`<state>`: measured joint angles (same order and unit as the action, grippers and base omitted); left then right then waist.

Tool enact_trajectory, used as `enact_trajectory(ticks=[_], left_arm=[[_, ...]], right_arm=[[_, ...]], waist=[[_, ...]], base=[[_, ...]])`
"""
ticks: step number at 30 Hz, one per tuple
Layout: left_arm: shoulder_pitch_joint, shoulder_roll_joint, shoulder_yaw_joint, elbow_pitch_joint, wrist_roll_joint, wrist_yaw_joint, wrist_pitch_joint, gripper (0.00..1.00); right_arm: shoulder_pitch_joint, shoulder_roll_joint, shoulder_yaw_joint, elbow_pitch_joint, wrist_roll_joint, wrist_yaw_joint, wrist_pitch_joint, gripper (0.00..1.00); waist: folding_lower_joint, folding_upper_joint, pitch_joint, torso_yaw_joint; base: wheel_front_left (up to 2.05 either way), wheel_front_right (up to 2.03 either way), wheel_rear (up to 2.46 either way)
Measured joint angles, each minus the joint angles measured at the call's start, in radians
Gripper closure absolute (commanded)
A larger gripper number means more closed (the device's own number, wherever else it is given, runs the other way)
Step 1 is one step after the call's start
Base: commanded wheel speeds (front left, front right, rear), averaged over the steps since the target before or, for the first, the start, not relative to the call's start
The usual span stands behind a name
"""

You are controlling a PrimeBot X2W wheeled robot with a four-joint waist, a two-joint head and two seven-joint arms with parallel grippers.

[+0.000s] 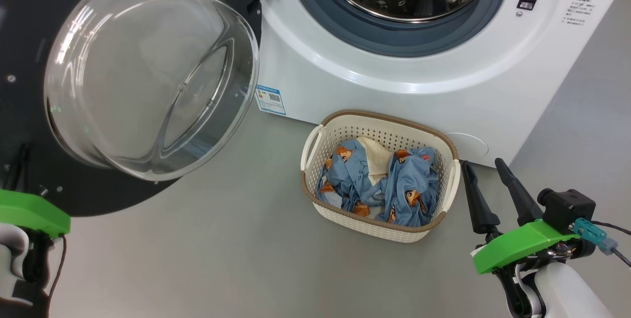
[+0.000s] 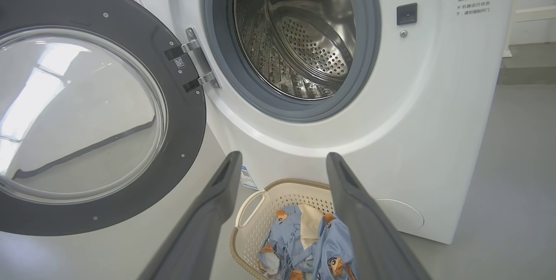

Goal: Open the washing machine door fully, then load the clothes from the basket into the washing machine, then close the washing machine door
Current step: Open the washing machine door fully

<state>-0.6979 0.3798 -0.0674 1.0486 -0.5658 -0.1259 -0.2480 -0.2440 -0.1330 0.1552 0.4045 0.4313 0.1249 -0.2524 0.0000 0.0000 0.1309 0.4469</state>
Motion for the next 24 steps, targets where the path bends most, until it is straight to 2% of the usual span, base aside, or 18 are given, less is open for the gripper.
enact_trajectory(ticks=[6,7,8,10,11,12,24], left_arm=[[0.023,0.0,-0.012,-0.073,-0.006,-0.003,0.0,1.0],[0.032,0.0,-0.015,-0.086,-0.007,-0.003,0.0,0.92],[0.044,-0.001,-0.016,-0.102,-0.007,-0.003,0.0,0.92],[0.069,-0.002,-0.017,-0.131,-0.012,-0.003,-0.003,0.57],[0.082,-0.004,-0.017,-0.146,-0.014,-0.003,-0.003,0.22],[0.095,-0.007,-0.017,-0.162,-0.015,-0.003,-0.003,0.0],[0.256,-0.045,-0.015,-0.381,-0.004,-0.002,-0.003,0.0]], right_arm=[[0.003,0.0,0.0,-0.001,0.0,0.0,0.0,0.0],[0.005,0.0,0.0,-0.001,0.0,0.0,0.0,0.0],[0.006,0.0,0.0,-0.001,0.0,0.0,0.0,0.0],[0.008,0.001,0.0,-0.002,0.0,0.0,0.0,0.0],[0.009,0.001,0.0,-0.002,0.0,0.0,0.0,0.0],[0.009,0.001,0.0,-0.002,0.0,0.0,0.0,0.0],[0.012,0.0,0.028,-0.018,0.0,0.0,0.0,0.0]], waist=[[0.0,0.0,-0.014,0.0],[0.0,0.0,-0.016,-0.001],[0.0,0.0,-0.018,-0.002],[-0.0001,0.0,-0.022,-0.006],[0.0,0.0,-0.023,-0.008],[0.0,0.0,-0.025,-0.011],[0.0,0.0,-0.05,-0.057]], base=[[0.0,0.0,0.0],[0.0,0.0,0.0],[0.0,0.0,0.0],[0.0,0.0,0.0],[0.0,0.0,0.0],[0.0,0.0,0.0],[0.0,0.0,0.0]])
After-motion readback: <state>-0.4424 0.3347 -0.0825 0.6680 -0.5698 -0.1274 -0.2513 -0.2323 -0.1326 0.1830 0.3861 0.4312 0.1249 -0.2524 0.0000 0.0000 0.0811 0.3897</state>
